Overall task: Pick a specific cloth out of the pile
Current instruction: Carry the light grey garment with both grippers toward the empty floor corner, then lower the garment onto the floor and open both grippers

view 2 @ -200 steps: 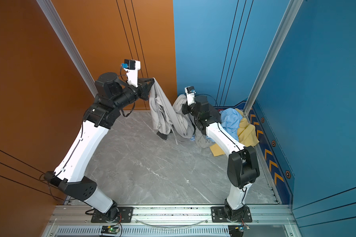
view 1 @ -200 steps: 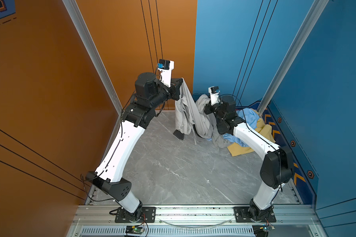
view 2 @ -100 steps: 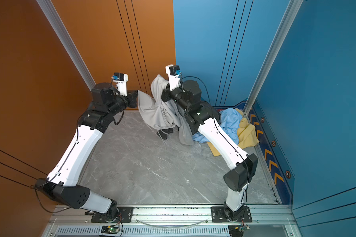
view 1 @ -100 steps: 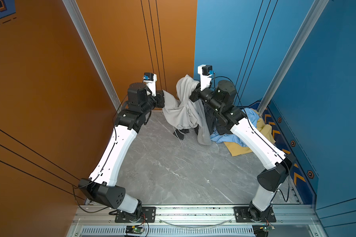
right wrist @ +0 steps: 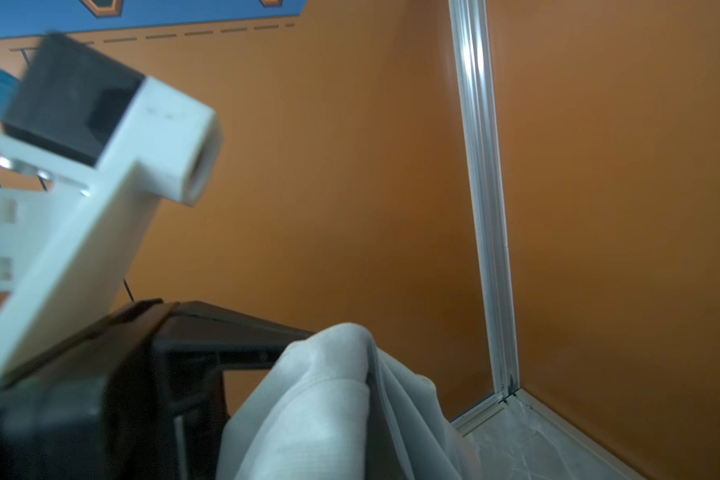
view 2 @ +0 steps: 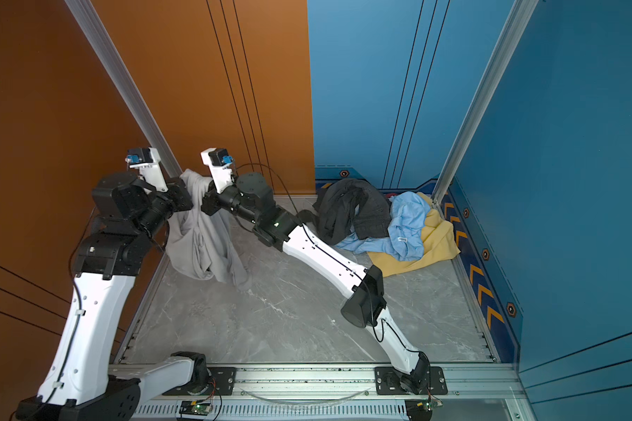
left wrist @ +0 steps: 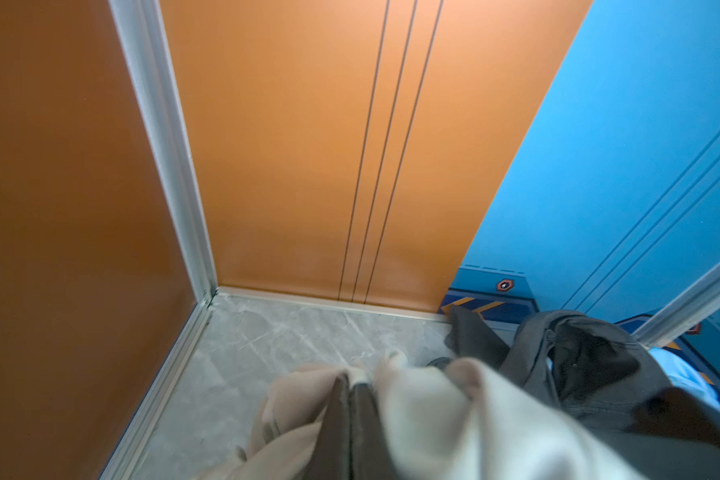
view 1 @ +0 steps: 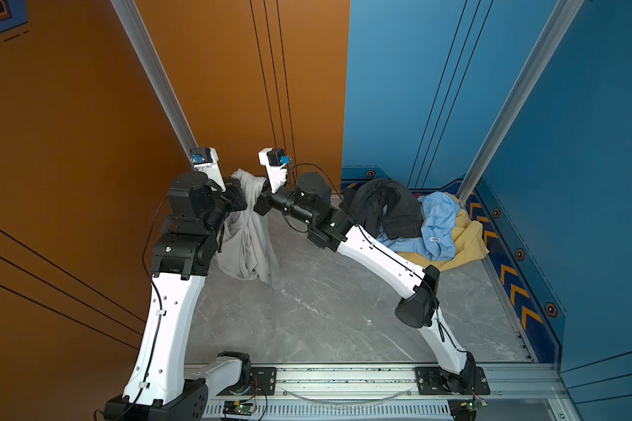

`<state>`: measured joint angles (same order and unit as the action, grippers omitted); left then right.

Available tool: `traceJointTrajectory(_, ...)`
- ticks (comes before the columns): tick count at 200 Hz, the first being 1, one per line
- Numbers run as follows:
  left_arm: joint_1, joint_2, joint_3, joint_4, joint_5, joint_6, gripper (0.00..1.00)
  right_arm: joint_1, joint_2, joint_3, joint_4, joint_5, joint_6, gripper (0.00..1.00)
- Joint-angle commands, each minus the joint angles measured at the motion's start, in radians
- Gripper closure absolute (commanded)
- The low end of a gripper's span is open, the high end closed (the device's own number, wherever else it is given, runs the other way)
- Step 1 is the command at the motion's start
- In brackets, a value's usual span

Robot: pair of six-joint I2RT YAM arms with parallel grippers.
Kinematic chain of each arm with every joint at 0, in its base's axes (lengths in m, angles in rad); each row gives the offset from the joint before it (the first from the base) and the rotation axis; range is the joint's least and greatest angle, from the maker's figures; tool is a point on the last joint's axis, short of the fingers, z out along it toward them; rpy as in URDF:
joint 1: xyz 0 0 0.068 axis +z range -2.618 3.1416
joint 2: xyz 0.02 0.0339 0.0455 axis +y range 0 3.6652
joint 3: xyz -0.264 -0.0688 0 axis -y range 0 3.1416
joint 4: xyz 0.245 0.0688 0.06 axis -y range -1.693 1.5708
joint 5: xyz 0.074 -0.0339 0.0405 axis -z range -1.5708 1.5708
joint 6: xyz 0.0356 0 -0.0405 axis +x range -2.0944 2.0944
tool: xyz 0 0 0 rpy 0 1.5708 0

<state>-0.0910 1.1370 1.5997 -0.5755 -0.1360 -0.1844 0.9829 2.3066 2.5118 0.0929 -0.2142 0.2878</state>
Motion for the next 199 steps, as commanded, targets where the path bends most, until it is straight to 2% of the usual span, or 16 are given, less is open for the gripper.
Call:
traceJointTrajectory(1, 0.005, -0.062, -0.053, -0.059, -0.056, -0.006, 1.0, 0.022, 0.018, 0.048, 0.116, -0.025, 0.064, 1.0)
traceJointTrajectory(18, 0.005, -0.093, -0.131, -0.059, -0.055, -0.032, 1.0, 0.018, 0.01, -0.024, 0.112, -0.036, 0.079, 1.0)
traceJointTrajectory(56, 0.024, -0.094, -0.343, -0.034, -0.002, -0.125, 1.0, -0.022, -0.134, -0.533, 0.275, -0.009, 0.108, 1.0)
traceJointTrajectory(87, 0.049, -0.022, -0.514, 0.021, 0.057, -0.193, 1.0, -0.058, -0.168, -0.769, 0.234, -0.044, 0.153, 1.0)
traceJointTrajectory(122, 0.13, 0.085, -0.625, 0.073, 0.141, -0.24, 1.0, -0.069, -0.119, -0.774, 0.06, -0.083, 0.163, 1.0)
traceJointTrajectory(158, 0.203, 0.15, -0.624, 0.067, 0.208, -0.242, 1.0, -0.072, -0.025, -0.582, -0.239, -0.111, 0.108, 0.93)
traceJointTrajectory(171, 0.229, 0.173, -0.611, 0.05, 0.227, -0.237, 0.89, -0.073, -0.005, -0.557, -0.285, -0.128, 0.107, 0.88)
traceJointTrajectory(183, 0.255, 0.195, -0.601, 0.04, 0.26, -0.236, 0.68, -0.077, 0.009, -0.544, -0.325, -0.131, 0.107, 0.83)
traceJointTrajectory(199, 0.276, 0.217, -0.586, 0.021, 0.288, -0.231, 0.49, -0.082, 0.028, -0.506, -0.404, -0.135, 0.093, 0.75)
